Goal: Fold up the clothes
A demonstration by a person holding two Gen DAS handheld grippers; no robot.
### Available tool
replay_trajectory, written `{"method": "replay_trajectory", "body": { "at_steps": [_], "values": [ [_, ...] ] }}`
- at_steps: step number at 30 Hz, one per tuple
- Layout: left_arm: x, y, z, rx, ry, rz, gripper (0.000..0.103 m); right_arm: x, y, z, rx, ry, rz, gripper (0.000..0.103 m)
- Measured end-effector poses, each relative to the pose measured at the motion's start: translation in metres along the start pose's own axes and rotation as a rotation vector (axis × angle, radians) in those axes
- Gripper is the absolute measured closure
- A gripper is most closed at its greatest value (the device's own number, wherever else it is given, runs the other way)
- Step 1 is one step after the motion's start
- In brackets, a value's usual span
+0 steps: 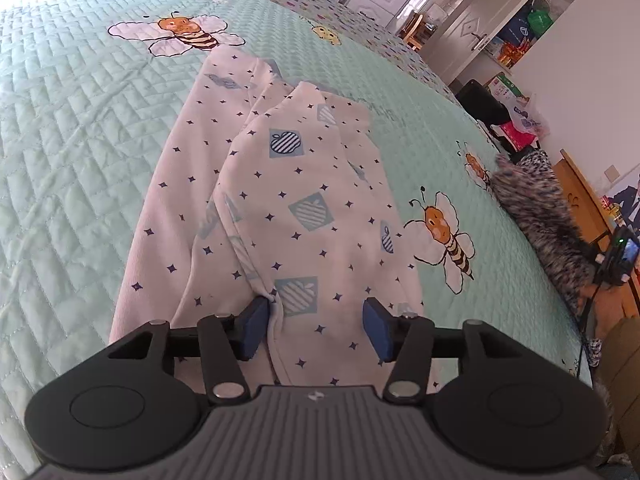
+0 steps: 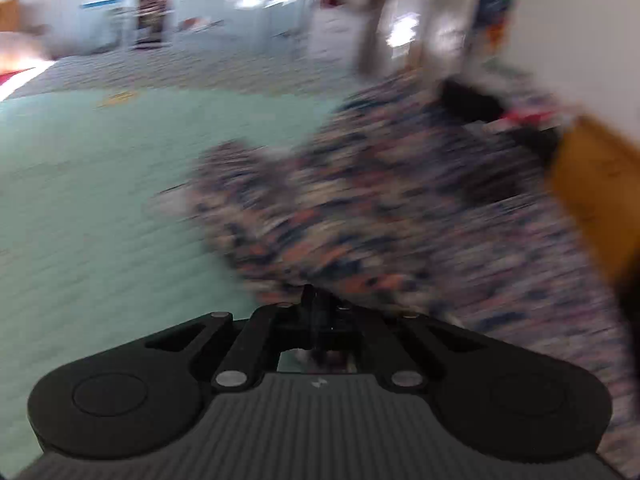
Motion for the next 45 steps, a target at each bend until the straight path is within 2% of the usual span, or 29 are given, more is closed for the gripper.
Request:
{"method": "replay_trajectory", "body": {
  "at_steps": [2, 3, 4, 6, 8, 10, 14, 15, 19, 20, 21, 22, 23, 26, 27, 29, 30, 32, 33, 34, 35, 38, 39, 40, 41, 42, 43, 44, 45],
  "values": [
    [-0.001, 0.001, 0.0, -0.004, 0.008, 0.006, 0.048, 0.019, 0.006, 0.043, -0.23, 0.009, 0.069, 0.103],
    [-0.001, 0.001, 0.0, -0.007, 0.013, 0.007, 0.048, 0.027, 0.01, 0.063, -0.344, 0.022, 0.101, 0.098],
    [-0.001, 0.002, 0.0, -0.009, 0.019, 0.008, 0.048, 0.029, 0.019, 0.068, -0.335, 0.014, 0.098, 0.098],
    [-0.001, 0.003, 0.0, -0.012, 0.032, 0.007, 0.048, 0.025, 0.041, 0.06, -0.234, 0.023, 0.085, 0.097],
    [-0.002, 0.005, 0.0, -0.009, 0.05, 0.004, 0.048, 0.01, 0.068, 0.026, -0.134, 0.088, 0.093, 0.094],
    [-0.002, 0.008, 0.001, -0.006, 0.057, -0.005, 0.048, -0.012, 0.084, -0.011, 0.073, 0.107, 0.061, 0.088],
    [-0.006, 0.014, 0.002, -0.015, 0.06, -0.016, 0.048, -0.059, 0.108, -0.088, 0.388, 0.294, 0.026, 0.08],
    [-0.006, 0.014, 0.002, -0.014, 0.068, -0.016, 0.048, -0.067, 0.108, -0.1, 0.421, 0.322, 0.009, 0.08],
    [-0.005, 0.014, 0.004, 0.002, 0.092, -0.011, 0.048, -0.089, 0.119, -0.14, 0.448, 0.479, 0.071, 0.077],
    [-0.004, 0.015, 0.007, 0.008, 0.092, -0.005, 0.047, -0.095, 0.129, -0.149, 0.496, 0.499, 0.082, 0.076],
    [-0.004, 0.016, 0.011, 0.003, 0.085, 0.004, 0.047, -0.099, 0.137, -0.156, 0.549, 0.51, 0.085, 0.067],
    [-0.003, 0.017, 0.016, -0.007, 0.074, 0.014, 0.046, -0.104, 0.146, -0.162, 0.599, 0.529, 0.078, 0.051],
    [-0.002, 0.018, 0.022, -0.026, 0.056, 0.031, 0.046, -0.108, 0.159, -0.169, 0.65, 0.528, 0.053, 0.045],
    [0.004, 0.02, 0.033, -0.073, 0.049, 0.063, 0.046, -0.118, 0.193, -0.186, 0.886, 0.39, -0.088, 0.042],
    [0.006, 0.021, 0.032, -0.071, 0.064, 0.069, 0.045, -0.123, 0.199, -0.193, 0.9, 0.381, -0.1, 0.042],
    [0.013, 0.022, 0.03, -0.056, 0.095, 0.078, 0.046, -0.13, 0.195, -0.205, 0.839, 0.344, -0.144, 0.04],
    [0.016, 0.022, 0.028, -0.048, 0.11, 0.083, 0.046, -0.125, 0.187, -0.207, 0.798, 0.274, -0.179, 0.04],
    [0.021, 0.026, 0.024, 0.012, 0.098, 0.084, 0.046, -0.106, 0.172, -0.208, 0.685, 0.122, -0.222, 0.04],
    [0.024, 0.028, 0.021, 0.046, 0.089, 0.084, 0.046, -0.098, 0.17, -0.214, 0.646, 0.095, -0.252, 0.039],
    [0.027, 0.031, 0.016, 0.098, 0.089, 0.081, 0.046, -0.093, 0.17, -0.223, 0.632, 0.098, -0.297, 0.033],
    [0.029, 0.036, 0.01, 0.131, 0.091, 0.083, 0.046, -0.09, 0.173, -0.238, 0.641, 0.089, -0.352, 0.033],
    [0.029, 0.054, -0.005, 0.125, 0.105, 0.125, 0.046, -0.094, 0.203, -0.269, 0.825, -0.021, -0.472, 0.033],
    [0.026, 0.057, -0.009, 0.12, 0.103, 0.115, 0.045, -0.097, 0.214, -0.278, 0.877, -0.049, -0.497, 0.032],
    [0.023, 0.057, -0.014, 0.116, 0.097, 0.094, 0.044, -0.102, 0.222, -0.287, 0.932, -0.068, -0.528, 0.032],
    [0.016, 0.052, -0.02, 0.122, 0.094, 0.04, 0.039, -0.109, 0.227, -0.296, 1.002, -0.092, -0.584, 0.032],
    [0.008, 0.044, -0.027, 0.132, 0.093, -0.028, 0.038, -0.118, 0.225, -0.302, 1.034, -0.108, -0.637, 0.033],
    [0.0, 0.038, -0.033, 0.14, 0.092, -0.07, 0.041, -0.124, 0.221, -0.303, 0.988, -0.072, -0.633, 0.036],
    [-0.003, 0.042, -0.036, 0.132, 0.087, -0.049, 0.044, -0.13, 0.217, -0.303, 0.924, -0.023, -0.614, 0.049],
    [-0.004, 0.048, -0.037, 0.118, 0.092, -0.028, 0.044, -0.127, 0.222, -0.298, 0.9, -0.026, -0.596, 0.075]
  ]
}}
Point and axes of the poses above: each gripper's, at about its wrist camera, not at the fingertips, and y roughly against the way its jaws point, z to its right, x to its top, the point moved 5 cm from there along -y, roughly the way its jaws point, and after that the axes turned 11 degrees about -y, right-handed, at the moved point
